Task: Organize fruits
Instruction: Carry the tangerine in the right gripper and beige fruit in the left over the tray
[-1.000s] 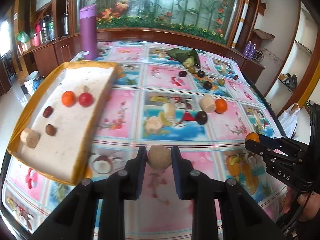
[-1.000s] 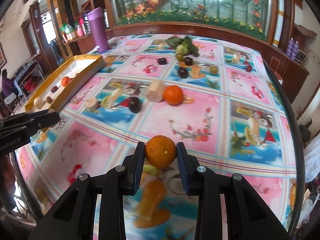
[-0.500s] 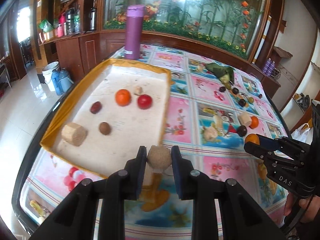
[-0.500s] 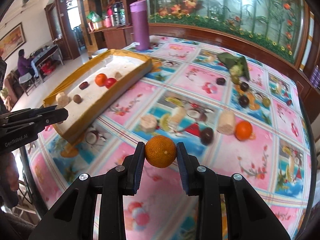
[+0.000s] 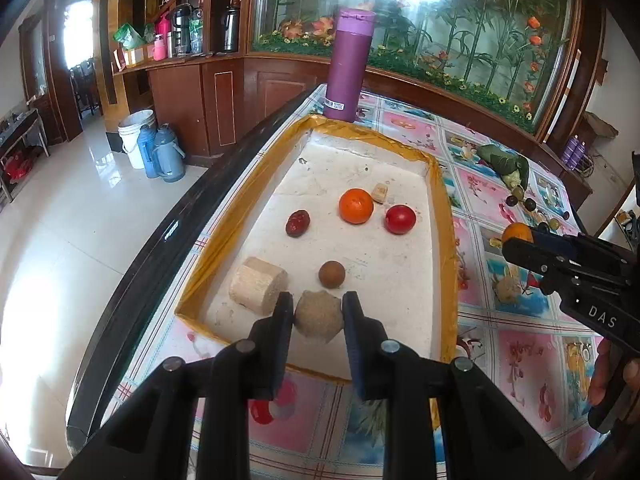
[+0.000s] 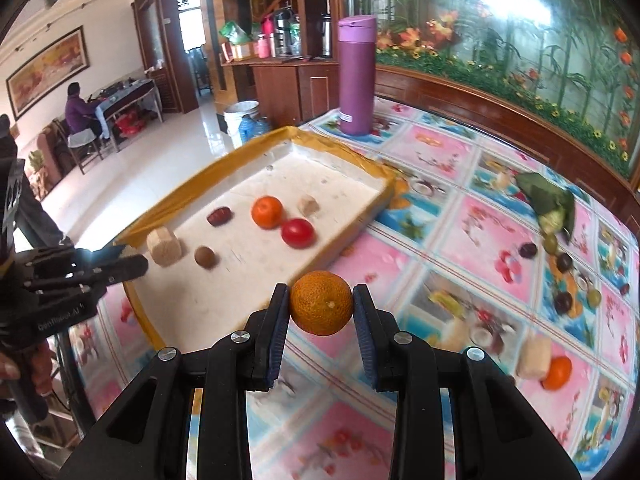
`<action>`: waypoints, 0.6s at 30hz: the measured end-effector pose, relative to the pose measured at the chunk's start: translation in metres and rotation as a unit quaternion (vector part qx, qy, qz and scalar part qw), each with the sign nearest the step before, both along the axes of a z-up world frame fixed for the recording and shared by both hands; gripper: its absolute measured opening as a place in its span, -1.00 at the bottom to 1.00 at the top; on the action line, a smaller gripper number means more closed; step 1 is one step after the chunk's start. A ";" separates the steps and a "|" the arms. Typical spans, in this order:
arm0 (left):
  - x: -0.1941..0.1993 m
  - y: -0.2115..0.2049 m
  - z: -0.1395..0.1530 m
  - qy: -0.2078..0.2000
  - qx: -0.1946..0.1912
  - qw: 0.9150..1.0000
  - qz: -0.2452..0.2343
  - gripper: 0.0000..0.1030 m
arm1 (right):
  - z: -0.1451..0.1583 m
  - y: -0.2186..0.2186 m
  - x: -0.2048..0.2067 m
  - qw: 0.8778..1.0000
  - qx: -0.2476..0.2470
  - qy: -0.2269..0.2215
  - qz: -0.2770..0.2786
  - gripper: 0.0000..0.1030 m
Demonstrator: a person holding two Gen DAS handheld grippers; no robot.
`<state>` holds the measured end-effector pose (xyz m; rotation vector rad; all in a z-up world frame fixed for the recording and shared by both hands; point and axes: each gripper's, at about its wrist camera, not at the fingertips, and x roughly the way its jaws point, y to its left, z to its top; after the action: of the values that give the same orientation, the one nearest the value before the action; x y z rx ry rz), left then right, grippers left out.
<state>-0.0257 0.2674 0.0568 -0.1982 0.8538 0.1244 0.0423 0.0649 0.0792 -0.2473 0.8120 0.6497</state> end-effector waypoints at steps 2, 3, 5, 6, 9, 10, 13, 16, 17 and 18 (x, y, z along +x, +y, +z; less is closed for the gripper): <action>0.003 0.005 -0.002 0.001 -0.004 1.000 0.001 -0.46 | -0.002 0.015 0.005 1.000 -0.001 0.002 0.009 -0.40; 0.004 0.007 -0.003 0.002 -0.007 1.000 0.001 -0.46 | -0.003 0.021 0.007 1.000 -0.001 0.003 0.013 -0.40; 0.007 0.010 -0.006 0.004 -0.013 1.000 0.000 -0.46 | -0.007 0.035 0.010 1.000 -0.004 0.007 0.023 -0.40; 0.008 0.010 -0.007 0.005 -0.015 1.000 -0.001 -0.46 | -0.010 0.040 0.012 1.000 -0.006 0.010 0.027 -0.40; 0.010 0.008 -0.010 0.010 -0.016 1.000 -0.009 -0.46 | -0.018 0.054 0.016 0.999 -0.015 0.016 0.036 -0.40; 0.011 0.007 -0.011 0.011 -0.018 1.000 -0.014 -0.46 | -0.021 0.058 0.017 0.999 -0.018 0.018 0.039 -0.40; 0.015 0.004 -0.014 0.015 -0.018 0.999 -0.027 -0.46 | -0.030 0.068 0.022 0.998 -0.031 0.022 0.044 -0.40; 0.017 0.000 -0.018 0.021 -0.018 0.999 -0.038 -0.46 | -0.037 0.072 0.028 0.998 -0.043 0.026 0.046 -0.40; 0.019 -0.001 -0.019 0.024 -0.018 0.999 -0.040 -0.46 | -0.039 0.073 0.029 0.998 -0.046 0.026 0.046 -0.40; 0.020 -0.001 -0.020 0.026 -0.019 0.999 -0.041 -0.46 | -0.041 0.074 0.031 0.997 -0.048 0.027 0.047 -0.40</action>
<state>-0.0056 0.2664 0.0371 -0.1964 0.9146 0.0359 0.0736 0.1387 0.0382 -0.3576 0.8884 0.7092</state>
